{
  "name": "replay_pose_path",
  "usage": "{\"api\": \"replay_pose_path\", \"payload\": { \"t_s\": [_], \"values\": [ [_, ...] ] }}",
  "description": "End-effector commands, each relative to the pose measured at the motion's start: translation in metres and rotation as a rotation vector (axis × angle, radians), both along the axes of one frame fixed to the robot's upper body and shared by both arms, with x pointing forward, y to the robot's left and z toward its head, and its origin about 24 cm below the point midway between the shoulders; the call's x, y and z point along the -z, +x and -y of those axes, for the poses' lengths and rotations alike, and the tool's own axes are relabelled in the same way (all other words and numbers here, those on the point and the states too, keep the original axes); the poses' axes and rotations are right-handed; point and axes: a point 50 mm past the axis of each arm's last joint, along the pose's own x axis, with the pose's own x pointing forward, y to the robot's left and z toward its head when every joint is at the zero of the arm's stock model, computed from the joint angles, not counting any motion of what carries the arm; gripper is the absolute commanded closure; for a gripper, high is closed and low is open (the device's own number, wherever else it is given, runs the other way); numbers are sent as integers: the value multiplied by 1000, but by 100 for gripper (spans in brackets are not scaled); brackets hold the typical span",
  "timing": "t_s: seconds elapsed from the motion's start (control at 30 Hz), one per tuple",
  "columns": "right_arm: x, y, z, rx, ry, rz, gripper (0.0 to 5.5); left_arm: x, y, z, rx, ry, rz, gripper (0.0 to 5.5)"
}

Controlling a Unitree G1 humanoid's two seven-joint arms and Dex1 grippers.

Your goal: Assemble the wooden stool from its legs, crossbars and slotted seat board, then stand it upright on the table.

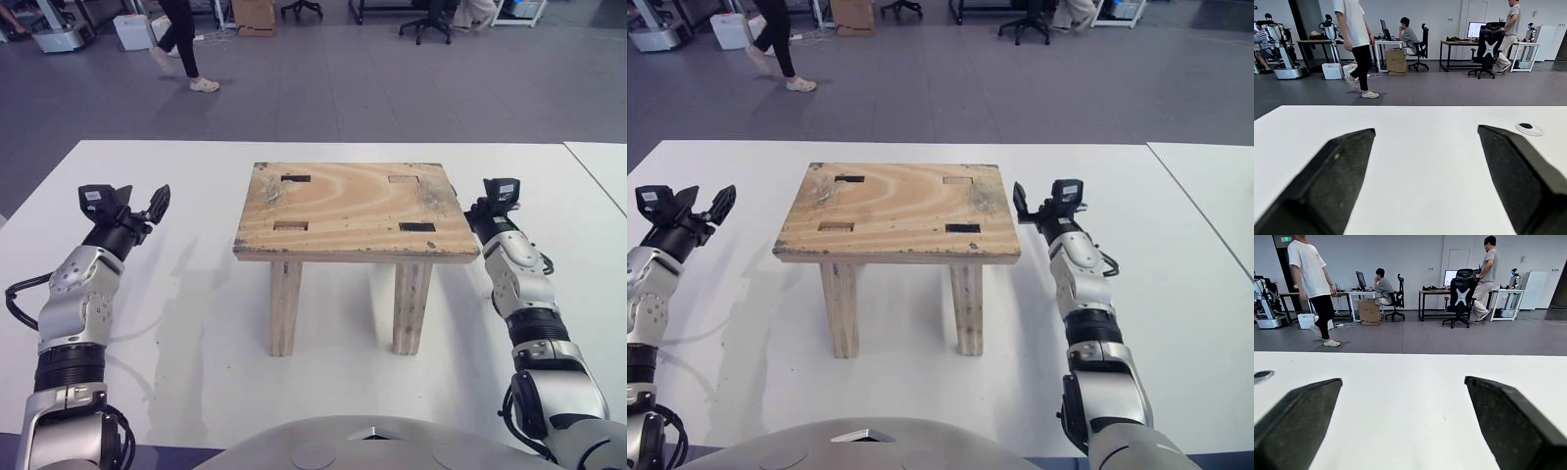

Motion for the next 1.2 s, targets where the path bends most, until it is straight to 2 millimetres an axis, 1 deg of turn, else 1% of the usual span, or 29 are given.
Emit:
{"api": "replay_pose_path", "payload": {
  "t_s": [0.03, 0.13, 0.27, 0.57, 0.73, 0.83, 0.87, 0.93, 1.0, 1.07, 1.2],
  "values": [
    [-5, 2, 11, 53, 5, 34, 81, -8, 12, 5, 5, 37, 28, 163],
    [-2, -1, 19, 76, -14, 28, 81, -8, 16, 8, 4, 64, 31, 163],
    [-8, 2, 24, 87, -39, 44, 81, -5, 17, 10, -11, 75, 30, 163],
    [-10, 5, 23, 95, -50, 61, 81, -1, 27, 13, -29, 95, 44, 163],
    [-13, 9, 24, 104, -50, 74, 81, 0, 34, 13, -78, 85, 42, 163],
    [-16, 10, 26, 110, -55, 81, 81, -5, 39, 15, -112, 91, 50, 163],
    [-17, 11, 26, 111, -58, 83, 81, -9, 41, 17, -118, 118, 55, 163],
    [-20, 12, 25, 105, -76, 94, 81, -24, 45, 23, -114, 129, 95, 163],
    [-22, 12, 24, 98, -97, 103, 81, -33, 47, 26, -107, 131, 120, 163],
    [-23, 13, 23, 93, -115, 108, 81, -35, 47, 28, -94, 135, 115, 163],
    [-26, 13, 22, 94, -128, 119, 81, -31, 47, 30, -62, 110, 85, 163]
  ]
}}
